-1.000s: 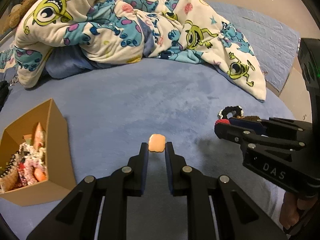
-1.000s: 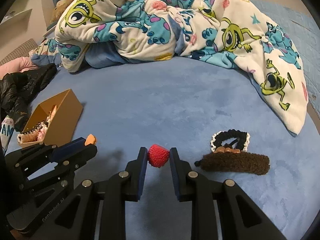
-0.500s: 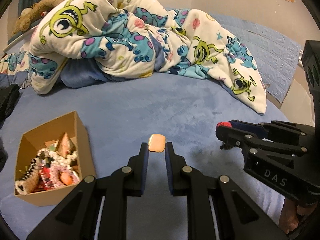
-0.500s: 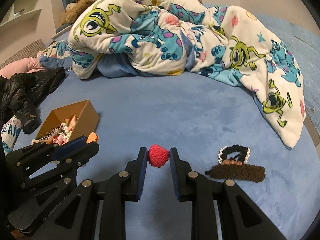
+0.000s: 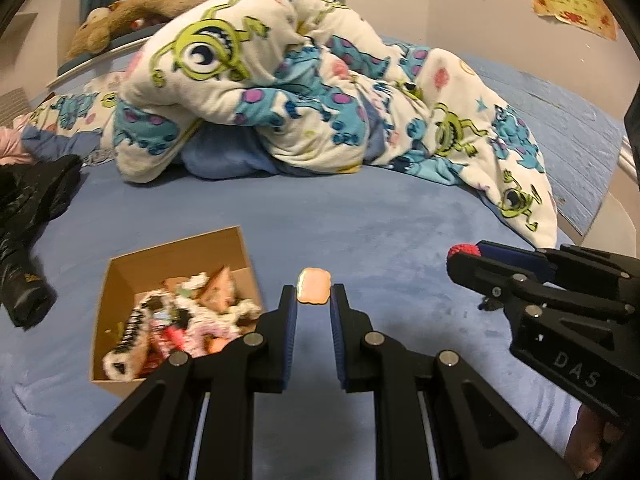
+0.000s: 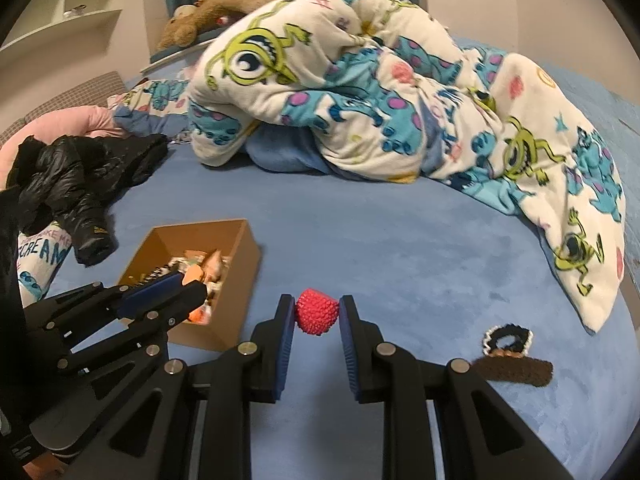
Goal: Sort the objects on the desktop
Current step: 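Carry the orange cube and red pompom over the cardboard box with both tools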
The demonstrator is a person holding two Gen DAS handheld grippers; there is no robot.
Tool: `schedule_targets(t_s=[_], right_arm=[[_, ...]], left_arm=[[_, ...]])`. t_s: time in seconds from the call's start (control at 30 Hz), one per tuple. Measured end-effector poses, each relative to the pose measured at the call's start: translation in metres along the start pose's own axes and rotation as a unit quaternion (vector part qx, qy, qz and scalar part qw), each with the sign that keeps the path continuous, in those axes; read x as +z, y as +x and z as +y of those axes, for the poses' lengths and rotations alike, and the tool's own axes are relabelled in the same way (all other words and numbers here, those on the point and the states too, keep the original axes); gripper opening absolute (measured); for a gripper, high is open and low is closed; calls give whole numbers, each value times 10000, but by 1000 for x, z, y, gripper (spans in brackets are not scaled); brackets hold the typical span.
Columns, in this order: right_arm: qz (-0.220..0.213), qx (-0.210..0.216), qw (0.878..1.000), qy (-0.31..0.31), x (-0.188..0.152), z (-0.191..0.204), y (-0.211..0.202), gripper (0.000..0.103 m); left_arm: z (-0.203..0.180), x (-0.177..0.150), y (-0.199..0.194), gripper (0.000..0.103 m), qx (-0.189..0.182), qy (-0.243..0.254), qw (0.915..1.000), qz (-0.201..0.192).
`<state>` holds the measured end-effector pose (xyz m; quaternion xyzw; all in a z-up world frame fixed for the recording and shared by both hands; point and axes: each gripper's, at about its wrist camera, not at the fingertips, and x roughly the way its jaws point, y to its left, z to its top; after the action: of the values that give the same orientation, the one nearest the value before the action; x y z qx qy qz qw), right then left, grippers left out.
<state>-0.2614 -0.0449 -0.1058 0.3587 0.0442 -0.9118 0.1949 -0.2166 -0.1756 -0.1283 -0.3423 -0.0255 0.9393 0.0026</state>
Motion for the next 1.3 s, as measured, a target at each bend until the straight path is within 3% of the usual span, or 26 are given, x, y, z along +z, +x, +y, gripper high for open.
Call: schedule_targets(t_s=[0.73, 1.3], right_arm=[[-56, 432, 9975, -562, 26, 124, 13, 23], [53, 475, 9966, -677, 33, 161, 45, 23]], left_arm=[[115, -14, -35, 17, 766, -494, 9958, -96], [161, -19, -18, 17, 933, -593, 9939, -23]])
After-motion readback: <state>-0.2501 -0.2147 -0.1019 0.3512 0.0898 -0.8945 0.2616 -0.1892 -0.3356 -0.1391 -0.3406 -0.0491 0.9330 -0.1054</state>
